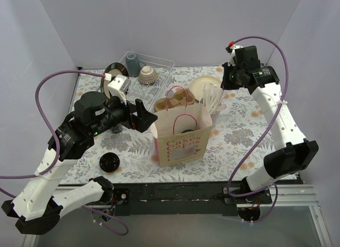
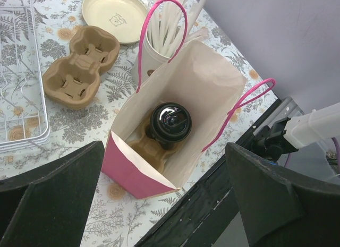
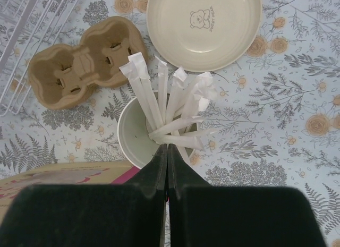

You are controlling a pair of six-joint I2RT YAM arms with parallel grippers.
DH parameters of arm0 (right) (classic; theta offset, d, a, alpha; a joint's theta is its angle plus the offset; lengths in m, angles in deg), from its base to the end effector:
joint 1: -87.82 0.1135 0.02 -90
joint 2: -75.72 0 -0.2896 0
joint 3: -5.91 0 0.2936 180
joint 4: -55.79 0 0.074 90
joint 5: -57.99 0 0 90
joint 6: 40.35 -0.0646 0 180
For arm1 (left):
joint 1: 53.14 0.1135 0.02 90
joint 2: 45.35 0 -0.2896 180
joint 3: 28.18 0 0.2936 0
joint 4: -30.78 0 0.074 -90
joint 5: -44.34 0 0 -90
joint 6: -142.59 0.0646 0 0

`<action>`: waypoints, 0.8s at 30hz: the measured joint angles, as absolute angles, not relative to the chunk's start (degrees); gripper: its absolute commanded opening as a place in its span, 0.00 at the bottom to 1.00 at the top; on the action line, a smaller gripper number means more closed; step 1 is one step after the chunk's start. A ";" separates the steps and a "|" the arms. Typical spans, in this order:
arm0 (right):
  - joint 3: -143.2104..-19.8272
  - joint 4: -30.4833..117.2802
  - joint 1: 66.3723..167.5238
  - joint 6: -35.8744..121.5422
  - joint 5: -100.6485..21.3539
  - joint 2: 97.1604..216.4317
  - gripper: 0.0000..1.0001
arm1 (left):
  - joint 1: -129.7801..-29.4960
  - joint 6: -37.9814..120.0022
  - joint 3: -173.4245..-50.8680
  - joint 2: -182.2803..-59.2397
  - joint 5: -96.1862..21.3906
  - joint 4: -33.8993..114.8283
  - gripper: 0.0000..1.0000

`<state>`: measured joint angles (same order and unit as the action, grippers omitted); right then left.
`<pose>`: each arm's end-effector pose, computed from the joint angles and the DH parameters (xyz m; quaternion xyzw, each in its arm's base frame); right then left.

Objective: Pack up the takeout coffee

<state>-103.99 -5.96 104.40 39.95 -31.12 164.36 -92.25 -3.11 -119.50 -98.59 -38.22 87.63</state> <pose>0.3761 0.1109 0.4195 -0.0512 0.9066 0.0883 0.4094 0.1565 -0.1380 0.4822 -0.0796 0.8082 -0.4635 0.3545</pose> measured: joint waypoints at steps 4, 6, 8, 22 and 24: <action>-107.97 -8.41 104.40 40.70 -30.64 163.74 0.01 | -92.25 -3.11 -119.50 -98.13 -38.19 87.60 0.98; -109.74 -9.96 104.40 40.87 -30.44 163.09 0.01 | -92.25 -3.13 -119.50 -97.69 -38.19 87.60 0.98; -111.46 -11.42 104.40 40.94 -30.14 162.39 0.01 | -92.25 -3.16 -119.46 -97.06 -38.17 87.58 0.98; -119.70 -11.12 104.38 40.11 -27.30 147.33 0.01 | -92.25 -2.92 -119.50 -94.41 -37.50 87.69 0.98; -119.73 -8.87 104.38 39.67 -27.45 143.96 0.01 | -92.25 -2.87 -119.70 -94.13 -37.50 88.09 0.98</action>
<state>-119.73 -8.87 104.38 39.67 -27.45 143.96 -92.25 -2.87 -119.70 -94.13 -37.50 88.09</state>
